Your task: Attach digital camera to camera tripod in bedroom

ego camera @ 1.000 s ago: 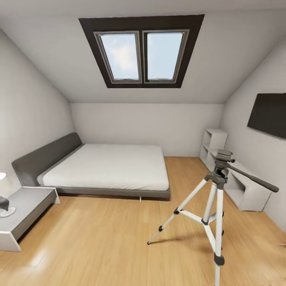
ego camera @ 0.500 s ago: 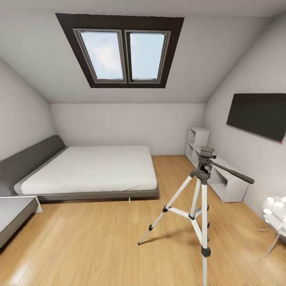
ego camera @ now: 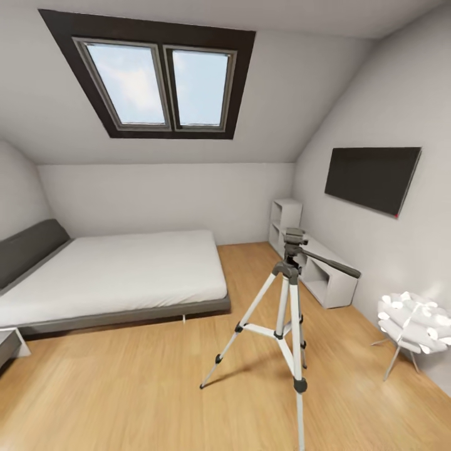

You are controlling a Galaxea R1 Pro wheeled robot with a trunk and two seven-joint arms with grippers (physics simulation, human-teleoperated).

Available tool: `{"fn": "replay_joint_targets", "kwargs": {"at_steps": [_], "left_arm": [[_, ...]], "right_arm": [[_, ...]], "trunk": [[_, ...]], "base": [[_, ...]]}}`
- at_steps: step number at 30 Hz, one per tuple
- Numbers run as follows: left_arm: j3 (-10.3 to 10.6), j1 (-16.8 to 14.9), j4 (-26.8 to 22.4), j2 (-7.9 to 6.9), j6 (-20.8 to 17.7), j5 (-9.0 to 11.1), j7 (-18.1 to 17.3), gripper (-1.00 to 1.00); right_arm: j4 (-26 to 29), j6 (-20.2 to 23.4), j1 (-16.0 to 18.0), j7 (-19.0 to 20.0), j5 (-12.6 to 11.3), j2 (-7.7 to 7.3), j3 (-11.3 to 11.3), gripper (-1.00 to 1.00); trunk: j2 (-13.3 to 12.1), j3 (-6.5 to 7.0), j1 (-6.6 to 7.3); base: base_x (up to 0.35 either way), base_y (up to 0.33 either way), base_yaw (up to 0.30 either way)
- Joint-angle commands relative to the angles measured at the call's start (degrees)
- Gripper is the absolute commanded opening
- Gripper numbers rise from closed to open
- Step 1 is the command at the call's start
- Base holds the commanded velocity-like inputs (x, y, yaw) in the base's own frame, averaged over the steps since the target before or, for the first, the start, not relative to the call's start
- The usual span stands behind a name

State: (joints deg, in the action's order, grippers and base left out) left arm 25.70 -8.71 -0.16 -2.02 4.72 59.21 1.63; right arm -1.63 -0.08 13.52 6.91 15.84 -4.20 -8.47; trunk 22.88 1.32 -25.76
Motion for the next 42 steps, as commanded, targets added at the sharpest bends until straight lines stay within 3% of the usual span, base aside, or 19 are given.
{"fn": "replay_joint_targets", "kwargs": {"at_steps": [1, 42], "left_arm": [[0.5, 0.0, 0.0, 0.0, 0.1, 0.2, 0.1, -1.0], [0.5, 0.0, 0.0, 0.0, 0.0, 0.1, 0.1, -1.0]], "right_arm": [[-0.1, 0.0, 0.0, 0.1, 0.5, -0.02, -0.5, 1.0], [-0.1, 0.0, 0.0, 0.1, 0.5, -0.02, -0.5, 1.0]], "trunk": [[0.0, 0.01, -0.02], [0.0, 1.96, -0.02]], "base": [[0.0, 0.0, -0.289], [0.0, 0.0, -0.268]]}}
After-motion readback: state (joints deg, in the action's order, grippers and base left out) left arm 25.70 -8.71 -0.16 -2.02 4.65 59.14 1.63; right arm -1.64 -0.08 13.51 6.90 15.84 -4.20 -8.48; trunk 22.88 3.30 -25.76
